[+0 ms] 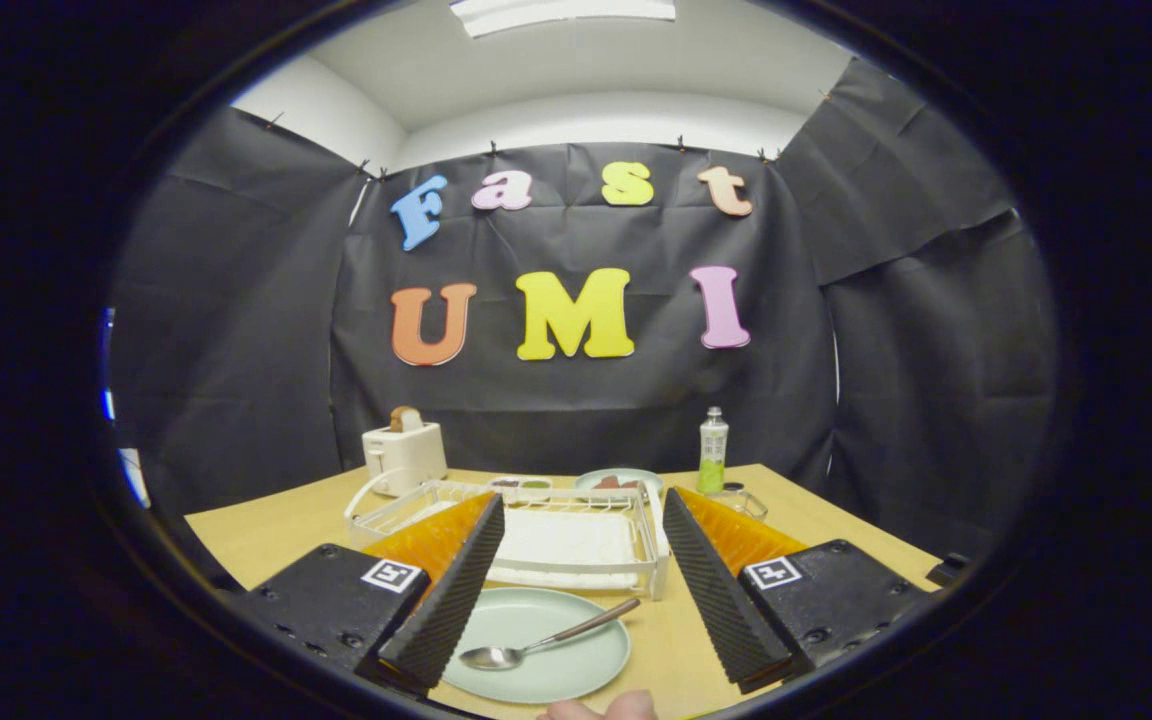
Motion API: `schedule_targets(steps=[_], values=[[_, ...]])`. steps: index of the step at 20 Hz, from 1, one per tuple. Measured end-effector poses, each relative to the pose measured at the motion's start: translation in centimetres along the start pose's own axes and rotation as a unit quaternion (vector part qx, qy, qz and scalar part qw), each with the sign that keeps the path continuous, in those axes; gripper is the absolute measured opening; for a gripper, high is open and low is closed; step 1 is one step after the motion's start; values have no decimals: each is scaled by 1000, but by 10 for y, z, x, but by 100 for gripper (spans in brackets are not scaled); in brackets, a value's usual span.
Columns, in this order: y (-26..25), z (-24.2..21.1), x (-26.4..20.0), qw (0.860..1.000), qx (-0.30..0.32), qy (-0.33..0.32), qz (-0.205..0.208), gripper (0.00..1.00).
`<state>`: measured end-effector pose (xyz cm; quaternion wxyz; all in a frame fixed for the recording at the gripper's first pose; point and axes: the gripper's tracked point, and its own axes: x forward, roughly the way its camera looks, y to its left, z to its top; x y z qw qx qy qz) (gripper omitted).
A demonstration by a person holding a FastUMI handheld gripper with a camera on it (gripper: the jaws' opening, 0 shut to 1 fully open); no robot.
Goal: Take the plate from the dish rack, then take the spoon from the basket and place it into the plate.
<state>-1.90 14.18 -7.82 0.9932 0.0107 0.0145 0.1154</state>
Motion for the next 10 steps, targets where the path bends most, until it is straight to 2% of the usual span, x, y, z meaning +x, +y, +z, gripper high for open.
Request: schedule_targets(steps=[10], values=[[-1,3,-1,1000,3,-7,-4,100]])
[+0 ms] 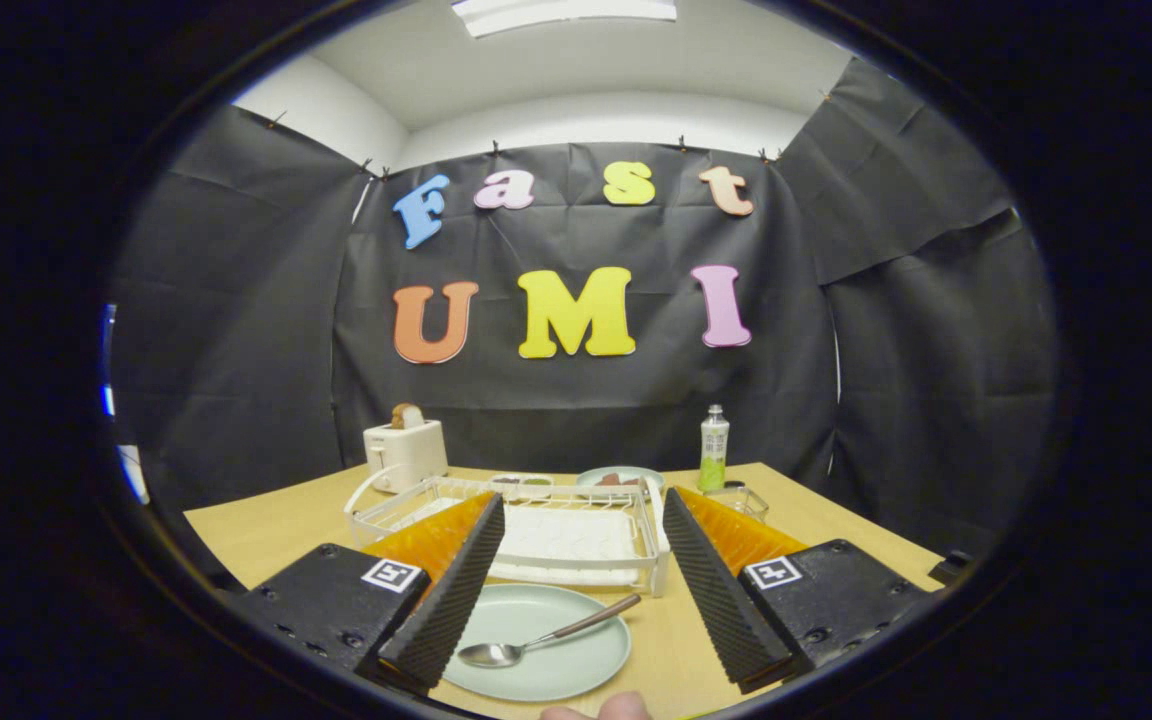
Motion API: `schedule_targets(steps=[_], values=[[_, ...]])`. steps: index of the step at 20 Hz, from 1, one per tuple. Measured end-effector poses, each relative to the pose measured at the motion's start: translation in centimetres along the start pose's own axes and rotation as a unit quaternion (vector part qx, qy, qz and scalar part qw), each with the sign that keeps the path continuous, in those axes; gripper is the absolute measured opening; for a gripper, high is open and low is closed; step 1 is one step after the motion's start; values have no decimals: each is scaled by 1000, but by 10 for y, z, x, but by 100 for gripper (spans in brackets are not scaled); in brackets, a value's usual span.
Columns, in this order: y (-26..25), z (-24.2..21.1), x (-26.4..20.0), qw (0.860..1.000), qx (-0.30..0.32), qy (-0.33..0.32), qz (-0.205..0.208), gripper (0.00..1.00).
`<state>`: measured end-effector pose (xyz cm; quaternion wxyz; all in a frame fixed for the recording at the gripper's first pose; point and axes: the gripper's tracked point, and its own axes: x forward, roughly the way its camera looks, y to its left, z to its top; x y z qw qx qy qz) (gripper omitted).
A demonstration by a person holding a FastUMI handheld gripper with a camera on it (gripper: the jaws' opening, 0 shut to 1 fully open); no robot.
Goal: Take the plate from the dish rack, then take the spoon from the basket and place it into the plate.
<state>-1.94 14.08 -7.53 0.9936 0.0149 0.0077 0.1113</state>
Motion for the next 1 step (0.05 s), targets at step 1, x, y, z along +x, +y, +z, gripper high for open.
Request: schedule_targets(steps=[1], values=[[-2,1,0,1000,0,-2,-4,100]])
